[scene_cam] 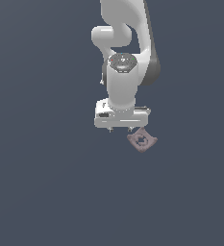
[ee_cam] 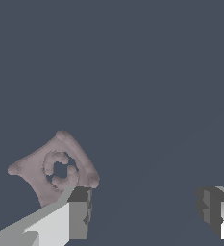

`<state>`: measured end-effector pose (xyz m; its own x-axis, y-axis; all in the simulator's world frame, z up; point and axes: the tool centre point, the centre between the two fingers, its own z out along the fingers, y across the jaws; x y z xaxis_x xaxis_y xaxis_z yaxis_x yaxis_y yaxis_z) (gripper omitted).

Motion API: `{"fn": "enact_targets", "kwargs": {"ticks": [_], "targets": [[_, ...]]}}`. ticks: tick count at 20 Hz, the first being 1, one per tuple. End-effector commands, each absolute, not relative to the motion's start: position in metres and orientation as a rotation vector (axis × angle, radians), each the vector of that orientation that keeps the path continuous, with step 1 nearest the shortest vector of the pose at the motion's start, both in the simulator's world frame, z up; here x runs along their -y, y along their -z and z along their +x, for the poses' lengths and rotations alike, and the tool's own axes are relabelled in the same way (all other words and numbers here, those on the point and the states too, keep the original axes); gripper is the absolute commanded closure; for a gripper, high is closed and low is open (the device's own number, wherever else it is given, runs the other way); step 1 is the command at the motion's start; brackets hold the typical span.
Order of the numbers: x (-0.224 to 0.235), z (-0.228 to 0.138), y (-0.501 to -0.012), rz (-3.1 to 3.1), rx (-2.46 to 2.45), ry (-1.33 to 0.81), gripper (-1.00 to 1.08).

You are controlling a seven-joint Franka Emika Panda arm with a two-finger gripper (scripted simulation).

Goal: Pick up the object and move it to a goal position.

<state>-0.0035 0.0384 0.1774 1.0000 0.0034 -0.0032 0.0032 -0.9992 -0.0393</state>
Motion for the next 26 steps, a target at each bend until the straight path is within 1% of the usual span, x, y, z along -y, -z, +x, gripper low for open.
{"fn": "enact_targets", "kwargs": {"ticks": [1,8,15,21,26], "targets": [[-0.041,0.000,-0.190,-3.090,-0.003,0.025,-0.60],[-0.054,0.013,-0.253,-3.034,-0.033,0.163,-0.60],[-0.073,0.019,-0.348,-2.966,-0.061,0.364,-0.60],[-0.094,0.013,-0.429,-2.923,-0.068,0.533,-0.60],[-0.116,0.000,-0.486,-2.903,-0.062,0.661,-0.60]]}}
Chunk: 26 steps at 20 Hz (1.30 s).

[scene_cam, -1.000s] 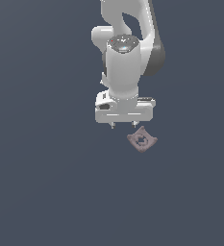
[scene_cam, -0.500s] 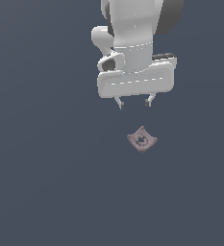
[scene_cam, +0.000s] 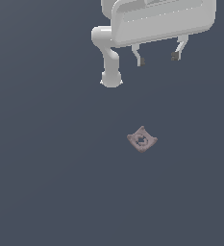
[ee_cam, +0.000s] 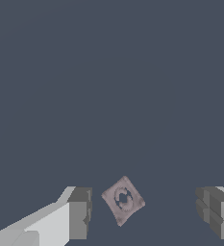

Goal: Pick up the object and move it to a goal position.

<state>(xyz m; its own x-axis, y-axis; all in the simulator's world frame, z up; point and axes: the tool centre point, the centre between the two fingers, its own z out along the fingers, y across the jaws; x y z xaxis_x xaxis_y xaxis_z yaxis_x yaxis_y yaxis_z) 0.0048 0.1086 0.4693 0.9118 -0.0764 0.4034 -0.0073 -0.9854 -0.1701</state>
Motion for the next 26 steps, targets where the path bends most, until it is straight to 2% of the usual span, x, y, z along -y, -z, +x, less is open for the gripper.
{"fn": "enact_targets", "kwargs": {"ticks": [1,8,14,20,26], "targets": [[-0.121,-0.003,-0.496,-2.901,-0.059,0.685,-0.60],[-0.163,-0.025,-0.549,-2.907,-0.034,0.834,-0.60],[-0.206,-0.042,-0.569,-2.941,-0.004,0.930,-0.60],[-0.250,-0.053,-0.561,-3.002,0.029,0.992,-0.60],[-0.290,-0.054,-0.525,-3.091,0.059,1.011,-0.60]]}}
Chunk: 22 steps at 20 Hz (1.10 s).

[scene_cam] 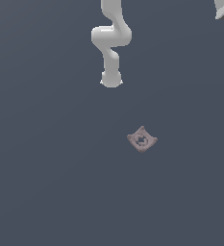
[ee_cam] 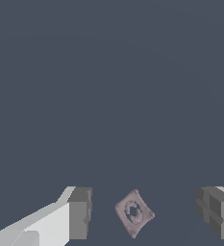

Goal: Pick up the object and move it to a goal position.

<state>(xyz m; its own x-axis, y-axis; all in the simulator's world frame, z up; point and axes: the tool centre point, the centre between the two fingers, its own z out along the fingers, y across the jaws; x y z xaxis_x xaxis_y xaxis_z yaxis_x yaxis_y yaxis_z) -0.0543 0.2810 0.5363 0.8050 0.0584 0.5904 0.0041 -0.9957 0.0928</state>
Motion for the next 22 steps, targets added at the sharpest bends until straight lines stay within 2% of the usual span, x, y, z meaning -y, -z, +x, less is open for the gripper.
{"fn": "enact_targets", "kwargs": {"ticks": [1,12,22], "targets": [[-0.296,-0.053,-0.517,2.867,-0.059,-0.932,-0.60],[-0.330,-0.036,-0.379,2.736,-0.067,-0.732,-0.60],[-0.300,-0.024,-0.207,2.639,-0.019,-0.448,-0.60]]}}
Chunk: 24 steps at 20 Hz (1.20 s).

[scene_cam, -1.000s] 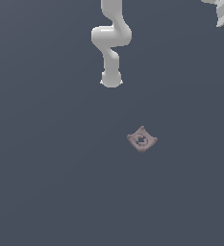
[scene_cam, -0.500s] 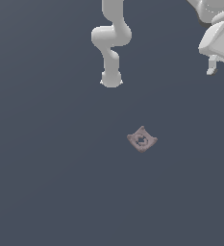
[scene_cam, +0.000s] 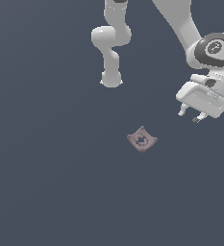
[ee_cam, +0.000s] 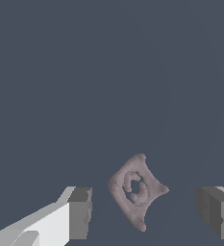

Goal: Pick up the object and move it to a goal position.

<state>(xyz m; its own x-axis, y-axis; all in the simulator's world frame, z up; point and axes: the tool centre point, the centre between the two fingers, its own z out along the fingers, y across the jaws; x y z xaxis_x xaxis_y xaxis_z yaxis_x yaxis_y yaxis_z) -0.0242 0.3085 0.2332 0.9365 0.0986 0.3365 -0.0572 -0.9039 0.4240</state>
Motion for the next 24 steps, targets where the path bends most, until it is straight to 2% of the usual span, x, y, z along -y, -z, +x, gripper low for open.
{"fn": "enact_targets", "kwargs": {"ticks": [1,6,11,16,24], "targets": [[-0.295,-0.024,-0.191,2.631,-0.012,-0.420,-0.60],[-0.269,-0.029,-0.124,2.600,0.020,-0.300,-0.60],[-0.249,-0.035,-0.081,2.581,0.045,-0.219,-0.60],[-0.239,-0.039,-0.059,2.570,0.059,-0.177,-0.60],[-0.242,-0.042,-0.052,2.569,0.057,-0.178,-0.60]]}}
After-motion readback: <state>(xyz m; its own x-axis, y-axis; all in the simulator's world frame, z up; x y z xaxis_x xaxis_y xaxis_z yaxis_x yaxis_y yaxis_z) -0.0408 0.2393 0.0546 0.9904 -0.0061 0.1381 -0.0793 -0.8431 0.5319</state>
